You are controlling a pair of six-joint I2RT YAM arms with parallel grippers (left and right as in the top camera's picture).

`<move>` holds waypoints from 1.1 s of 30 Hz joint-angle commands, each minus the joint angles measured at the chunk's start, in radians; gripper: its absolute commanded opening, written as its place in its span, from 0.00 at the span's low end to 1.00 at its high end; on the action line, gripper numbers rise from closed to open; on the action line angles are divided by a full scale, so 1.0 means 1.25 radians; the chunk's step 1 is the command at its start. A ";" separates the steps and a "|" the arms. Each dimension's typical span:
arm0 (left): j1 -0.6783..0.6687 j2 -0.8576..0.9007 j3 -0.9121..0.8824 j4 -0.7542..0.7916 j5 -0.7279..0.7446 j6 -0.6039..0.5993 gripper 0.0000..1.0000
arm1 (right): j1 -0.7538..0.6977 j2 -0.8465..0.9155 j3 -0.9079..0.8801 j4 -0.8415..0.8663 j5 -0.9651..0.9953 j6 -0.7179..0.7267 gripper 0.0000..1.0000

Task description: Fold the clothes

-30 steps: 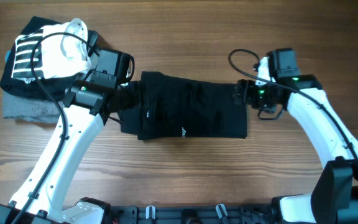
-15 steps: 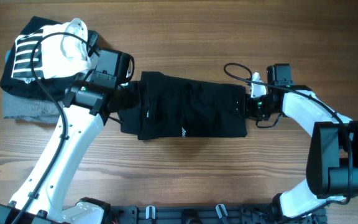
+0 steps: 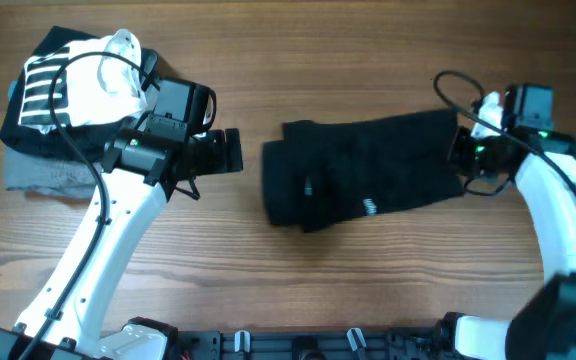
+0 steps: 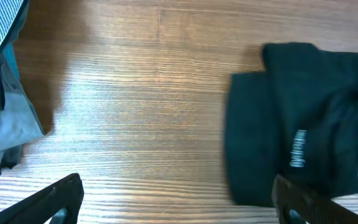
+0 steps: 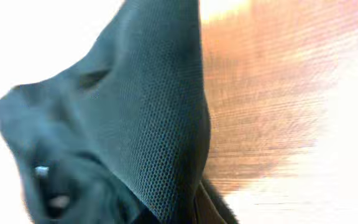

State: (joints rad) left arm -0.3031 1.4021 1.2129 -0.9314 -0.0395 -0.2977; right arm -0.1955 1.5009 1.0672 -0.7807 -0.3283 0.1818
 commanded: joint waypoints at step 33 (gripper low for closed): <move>0.000 -0.013 0.011 0.008 -0.011 0.004 0.96 | 0.457 0.045 0.032 0.057 0.032 -0.013 0.50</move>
State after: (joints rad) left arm -0.3031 1.4021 1.2129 -0.9207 -0.0395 -0.2977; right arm 0.3752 1.5711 1.0893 -0.6918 -0.2863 0.2058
